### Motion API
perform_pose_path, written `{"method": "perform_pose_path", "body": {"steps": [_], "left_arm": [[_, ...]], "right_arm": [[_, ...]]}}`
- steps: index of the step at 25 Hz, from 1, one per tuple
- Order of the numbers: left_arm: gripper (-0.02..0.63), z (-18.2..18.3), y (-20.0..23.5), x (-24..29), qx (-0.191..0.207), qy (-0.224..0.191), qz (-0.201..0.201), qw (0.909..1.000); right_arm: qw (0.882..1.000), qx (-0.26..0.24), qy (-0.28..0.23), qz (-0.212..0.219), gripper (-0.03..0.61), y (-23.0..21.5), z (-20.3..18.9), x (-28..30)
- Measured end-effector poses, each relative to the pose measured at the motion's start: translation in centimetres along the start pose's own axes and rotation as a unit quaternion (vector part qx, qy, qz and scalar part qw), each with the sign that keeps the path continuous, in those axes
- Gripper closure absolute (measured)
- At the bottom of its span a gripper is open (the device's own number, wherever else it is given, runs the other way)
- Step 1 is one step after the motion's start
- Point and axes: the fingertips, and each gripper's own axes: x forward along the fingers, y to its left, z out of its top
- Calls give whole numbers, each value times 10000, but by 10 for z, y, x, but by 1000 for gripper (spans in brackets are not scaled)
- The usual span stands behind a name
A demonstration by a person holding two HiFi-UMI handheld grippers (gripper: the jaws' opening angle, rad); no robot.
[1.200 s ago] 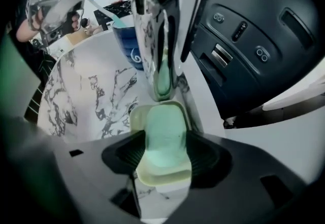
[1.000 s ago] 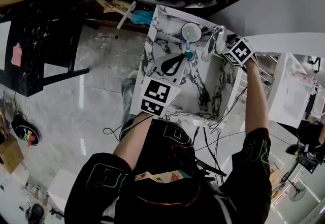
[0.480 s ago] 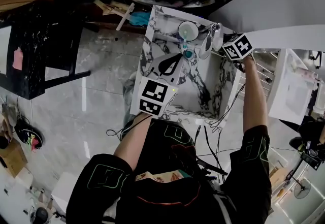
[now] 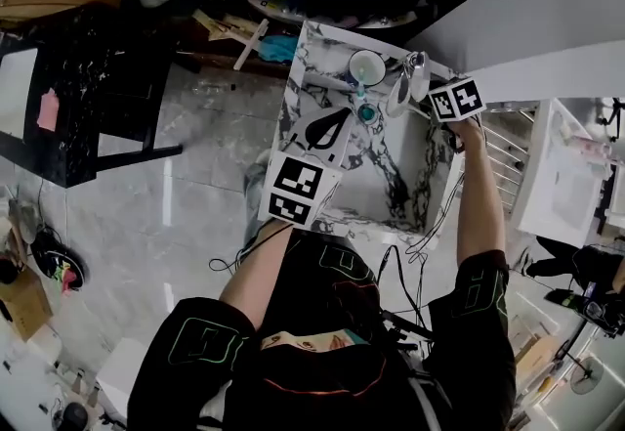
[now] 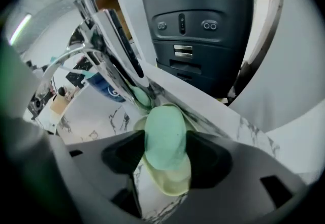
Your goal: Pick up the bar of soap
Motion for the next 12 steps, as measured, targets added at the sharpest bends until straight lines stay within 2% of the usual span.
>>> {"method": "perform_pose_path", "body": {"steps": [6,12], "left_arm": [[609,3,-3,-8,58,-2,-11,10000],[611,8,-15,-9,169,-77,-98,9998]], "right_arm": [[9967,421,-682,-84,319,1,7,-20],[9841,946,-1500,-105,319,3,10,-48]]}}
